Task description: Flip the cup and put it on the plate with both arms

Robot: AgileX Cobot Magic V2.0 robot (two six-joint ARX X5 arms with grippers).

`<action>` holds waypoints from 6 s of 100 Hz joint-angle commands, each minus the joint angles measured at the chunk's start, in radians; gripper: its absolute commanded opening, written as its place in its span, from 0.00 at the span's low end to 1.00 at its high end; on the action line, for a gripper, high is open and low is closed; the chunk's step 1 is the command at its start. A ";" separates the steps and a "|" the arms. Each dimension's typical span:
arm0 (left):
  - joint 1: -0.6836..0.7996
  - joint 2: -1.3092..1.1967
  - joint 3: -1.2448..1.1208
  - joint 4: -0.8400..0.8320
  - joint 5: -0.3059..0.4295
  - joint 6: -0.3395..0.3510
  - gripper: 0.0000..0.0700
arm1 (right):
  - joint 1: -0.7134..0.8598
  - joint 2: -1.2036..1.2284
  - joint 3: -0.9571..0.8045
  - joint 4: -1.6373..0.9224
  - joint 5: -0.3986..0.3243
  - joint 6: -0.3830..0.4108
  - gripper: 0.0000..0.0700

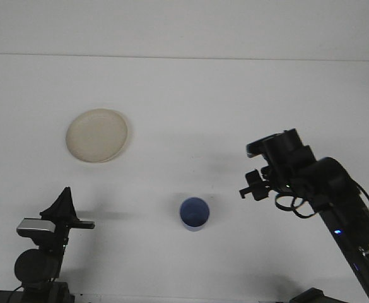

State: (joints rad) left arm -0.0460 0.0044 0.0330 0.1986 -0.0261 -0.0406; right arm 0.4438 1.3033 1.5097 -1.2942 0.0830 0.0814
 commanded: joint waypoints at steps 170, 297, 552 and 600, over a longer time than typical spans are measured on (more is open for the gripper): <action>0.002 -0.001 -0.019 0.012 0.003 0.003 0.02 | -0.299 -0.970 -0.907 0.848 -0.028 -0.097 0.50; -0.007 0.850 1.101 -1.117 0.004 -0.050 0.02 | -0.299 -0.970 -0.907 0.845 -0.028 -0.097 0.50; -0.826 1.846 1.515 -1.088 0.105 -0.159 0.01 | -0.299 -0.970 -0.907 0.845 -0.029 -0.097 0.50; -0.586 1.833 1.804 -1.303 0.015 -0.062 0.01 | -0.299 -0.970 -0.907 0.845 -0.029 -0.097 0.50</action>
State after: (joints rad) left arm -0.6704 1.8278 1.7863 -1.0821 0.0105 -0.1360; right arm 0.1432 0.3325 0.5922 -0.4587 0.0540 -0.0044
